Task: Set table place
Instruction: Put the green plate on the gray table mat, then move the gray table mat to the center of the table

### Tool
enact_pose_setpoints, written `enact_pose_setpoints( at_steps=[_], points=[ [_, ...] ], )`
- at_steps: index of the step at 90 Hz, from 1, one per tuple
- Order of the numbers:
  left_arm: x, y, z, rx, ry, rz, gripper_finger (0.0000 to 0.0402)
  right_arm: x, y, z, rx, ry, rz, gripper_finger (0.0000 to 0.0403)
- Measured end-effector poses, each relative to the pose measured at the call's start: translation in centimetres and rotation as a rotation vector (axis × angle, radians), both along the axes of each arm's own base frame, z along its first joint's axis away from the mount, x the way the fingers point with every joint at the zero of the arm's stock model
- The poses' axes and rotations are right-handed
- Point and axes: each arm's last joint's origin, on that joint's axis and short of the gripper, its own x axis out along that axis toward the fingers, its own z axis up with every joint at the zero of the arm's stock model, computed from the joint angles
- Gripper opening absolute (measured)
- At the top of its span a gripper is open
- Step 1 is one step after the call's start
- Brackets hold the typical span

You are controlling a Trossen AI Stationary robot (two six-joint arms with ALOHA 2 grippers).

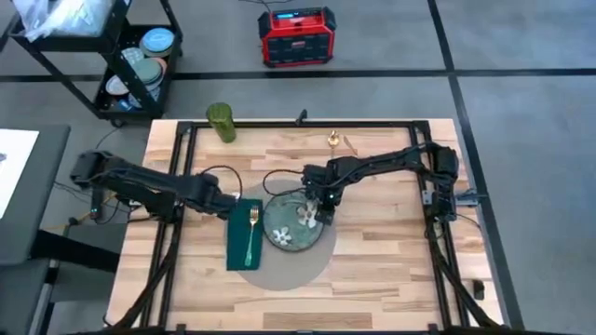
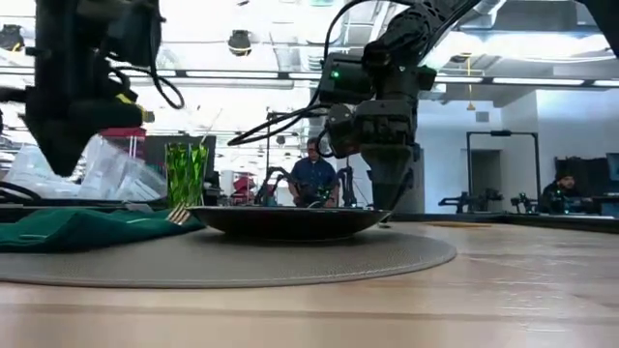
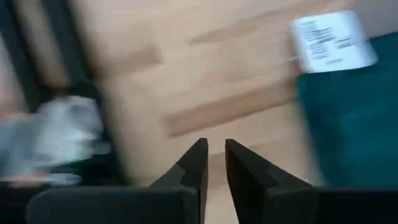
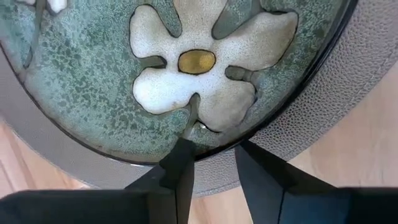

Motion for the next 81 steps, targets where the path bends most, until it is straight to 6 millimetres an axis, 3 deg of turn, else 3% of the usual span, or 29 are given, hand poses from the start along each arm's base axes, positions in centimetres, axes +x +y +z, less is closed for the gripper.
enact_pose_setpoints(
  at_steps=[13, 36, 53, 65, 81],
  points=[
    [-0.7, -0.4, -1.4, -0.019, -0.114, 0.078, 0.0035, 0.1, -0.2, 0.3, -0.008, -0.023, 0.022, 0.0097],
    [-1.4, -0.8, -2.4, -0.049, -0.07, 0.042, 0.0035, 0.6, -0.9, 2.3, -0.028, -0.094, 0.044, 0.006],
    [-1.4, -0.9, -2.4, -0.055, -0.065, 0.031, 0.0035, 0.1, -2.0, 2.1, -0.042, -0.059, 0.016, 0.0051],
    [-1.4, -0.9, -2.4, -0.063, -0.063, 0.03, 0.0035, -0.7, -2.7, 1.1, -0.047, -0.03, -0.001, 0.0008],
    [-1.4, -0.9, -2.4, -0.063, -0.063, 0.031, 0.0035, -1.0, -2.6, -0.3, -0.06, -0.041, 0.049, 0.0]
  ],
)
